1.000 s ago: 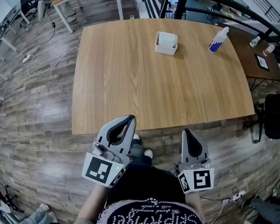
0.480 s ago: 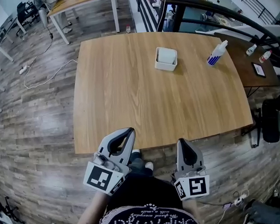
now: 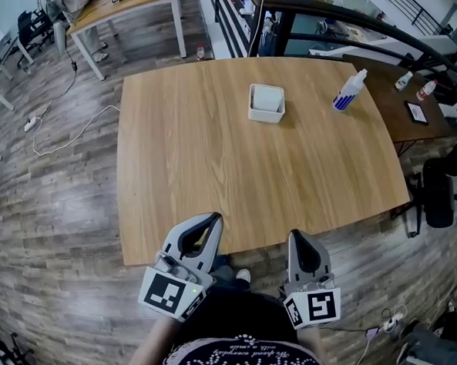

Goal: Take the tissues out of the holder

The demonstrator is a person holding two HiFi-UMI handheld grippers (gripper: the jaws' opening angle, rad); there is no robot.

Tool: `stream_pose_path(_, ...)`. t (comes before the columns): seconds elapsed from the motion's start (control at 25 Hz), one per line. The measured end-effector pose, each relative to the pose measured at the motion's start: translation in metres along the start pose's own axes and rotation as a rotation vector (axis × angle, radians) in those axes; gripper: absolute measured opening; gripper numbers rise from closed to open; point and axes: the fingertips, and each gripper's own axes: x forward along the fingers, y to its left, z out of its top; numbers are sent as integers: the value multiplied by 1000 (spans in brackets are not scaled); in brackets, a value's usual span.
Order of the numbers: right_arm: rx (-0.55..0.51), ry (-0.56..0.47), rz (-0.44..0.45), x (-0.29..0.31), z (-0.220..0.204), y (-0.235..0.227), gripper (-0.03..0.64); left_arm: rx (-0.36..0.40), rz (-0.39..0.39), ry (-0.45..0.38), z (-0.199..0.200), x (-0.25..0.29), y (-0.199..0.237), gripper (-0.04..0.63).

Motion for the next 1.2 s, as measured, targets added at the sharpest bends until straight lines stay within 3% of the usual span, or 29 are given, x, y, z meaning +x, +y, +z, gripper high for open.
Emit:
stream_pose_path(0.48, -1, -3, -25, 16, 6, 6, 15, -10, -38, -4, 2, 12, 14, 5)
stream_pose_path(1.2, 18, 6, 23, 43, 4, 8, 15, -22, -22, 28, -8, 28, 23, 5)
